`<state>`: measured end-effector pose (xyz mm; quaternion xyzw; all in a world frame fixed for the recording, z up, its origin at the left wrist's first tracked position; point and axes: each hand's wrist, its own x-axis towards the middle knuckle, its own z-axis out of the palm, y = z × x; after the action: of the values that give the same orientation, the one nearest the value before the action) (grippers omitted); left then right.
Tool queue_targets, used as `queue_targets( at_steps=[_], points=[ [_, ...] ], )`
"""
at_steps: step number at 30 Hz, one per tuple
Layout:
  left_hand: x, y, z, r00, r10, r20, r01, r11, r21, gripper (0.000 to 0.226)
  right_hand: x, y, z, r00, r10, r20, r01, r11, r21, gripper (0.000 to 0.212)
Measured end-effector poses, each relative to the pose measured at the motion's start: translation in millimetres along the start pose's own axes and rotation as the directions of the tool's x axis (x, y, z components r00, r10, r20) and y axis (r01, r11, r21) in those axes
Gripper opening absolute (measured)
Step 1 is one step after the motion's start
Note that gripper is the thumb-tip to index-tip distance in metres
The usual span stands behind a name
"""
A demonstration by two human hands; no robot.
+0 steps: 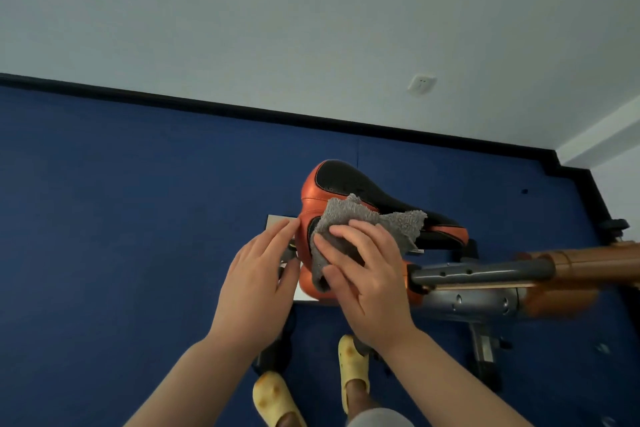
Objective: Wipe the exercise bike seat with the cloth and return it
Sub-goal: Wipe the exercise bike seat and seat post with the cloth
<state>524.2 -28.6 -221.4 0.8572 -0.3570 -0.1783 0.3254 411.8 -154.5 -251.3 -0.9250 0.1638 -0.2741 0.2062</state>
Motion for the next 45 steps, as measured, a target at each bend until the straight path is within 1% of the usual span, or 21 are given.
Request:
queue_targets(
  at_steps=[2,4,8,11,15,16,19,21,23,25,27,28,30,32,33,35,38,39,40,43,45],
  points=[
    [2,-2,1,1.0,-0.009,-0.006,0.009,1.0,0.008,0.048,1,3,6,0.999,0.005,0.041,-0.004,1.0,-0.009,0.037],
    [4,-3,2,1.0,-0.014,-0.018,0.014,1.0,0.015,0.046,6,-3,14,0.997,0.047,0.057,-0.047,0.999,-0.011,0.037],
    [6,0,2,0.999,-0.02,-0.039,0.021,0.999,0.027,0.044,-1,2,13,0.994,0.067,0.092,-0.063,0.997,-0.044,0.039],
    [7,4,1,0.999,-0.009,-0.042,0.011,0.999,0.034,0.044,-11,14,4,0.991,0.123,0.058,-0.122,0.992,-0.028,0.041],
    [8,9,4,0.997,0.04,-0.069,-0.038,0.999,0.026,0.042,9,2,10,0.984,0.171,0.044,-0.168,0.984,-0.061,0.04],
    [8,10,6,0.996,0.045,-0.078,-0.045,0.999,0.011,0.042,14,0,12,0.986,0.156,0.058,-0.151,0.985,-0.082,0.041],
    [9,14,10,0.993,0.063,-0.095,-0.064,0.998,-0.011,0.041,14,19,6,0.989,0.025,0.148,-0.004,0.99,-0.142,0.042],
    [12,17,15,0.993,0.074,-0.094,-0.074,0.997,0.0,0.041,6,42,-4,0.99,0.006,0.143,0.02,0.983,-0.183,0.042],
    [16,22,21,0.992,0.086,-0.096,-0.084,0.996,0.019,0.042,-1,51,-11,0.993,0.076,0.09,-0.058,0.979,-0.196,0.042],
    [21,29,29,0.988,0.106,-0.11,-0.105,0.994,0.019,0.044,0,36,-4,0.986,0.164,0.033,-0.155,0.971,-0.182,0.042],
    [28,35,37,0.984,0.109,-0.143,-0.111,0.994,-0.01,0.047,5,17,9,0.98,0.201,0.014,-0.196,0.968,-0.156,0.043],
    [30,38,40,0.983,0.094,-0.158,-0.1,0.994,-0.032,0.048,6,15,11,0.984,0.175,0.036,-0.168,0.975,-0.146,0.043],
    [33,43,43,0.982,0.078,-0.173,-0.086,0.995,-0.041,0.051,5,33,1,0.992,0.051,0.119,-0.031,0.987,-0.16,0.044],
    [37,48,44,0.979,0.091,-0.18,-0.091,0.996,0.005,0.053,-4,67,-20,0.986,-0.014,0.163,0.051,0.972,-0.228,0.044],
    [40,50,46,0.978,0.093,-0.185,-0.088,0.996,0.031,0.052,-9,79,-29,0.987,0.004,0.16,0.037,0.966,-0.255,0.044],
    [46,53,50,0.975,0.084,-0.207,-0.068,0.994,0.085,0.051,-13,84,-38,0.986,0.103,0.127,-0.07,0.967,-0.245,0.044],
    [53,57,58,0.963,0.069,-0.259,-0.018,0.98,0.196,0.048,2,58,-20,0.968,0.24,0.075,-0.22,0.952,-0.213,0.044],
    [54,58,60,0.959,0.065,-0.276,0.0,0.974,0.227,0.046,5,53,-16,0.967,0.245,0.074,-0.225,0.952,-0.209,0.044],
    [54,58,61,0.955,0.062,-0.291,0.013,0.969,0.248,0.046,6,52,-15,0.971,0.221,0.096,-0.197,0.957,-0.212,0.045],
    [54,58,62,0.946,0.062,-0.318,0.027,0.962,0.27,0.045,-1,81,-34,0.973,0.133,0.187,-0.081,0.962,-0.262,0.046],
    [52,59,63,0.943,0.063,-0.328,0.037,0.956,0.291,0.045,-10,104,-53,0.973,0.165,0.16,-0.115,0.952,-0.284,0.046]
  ],
)
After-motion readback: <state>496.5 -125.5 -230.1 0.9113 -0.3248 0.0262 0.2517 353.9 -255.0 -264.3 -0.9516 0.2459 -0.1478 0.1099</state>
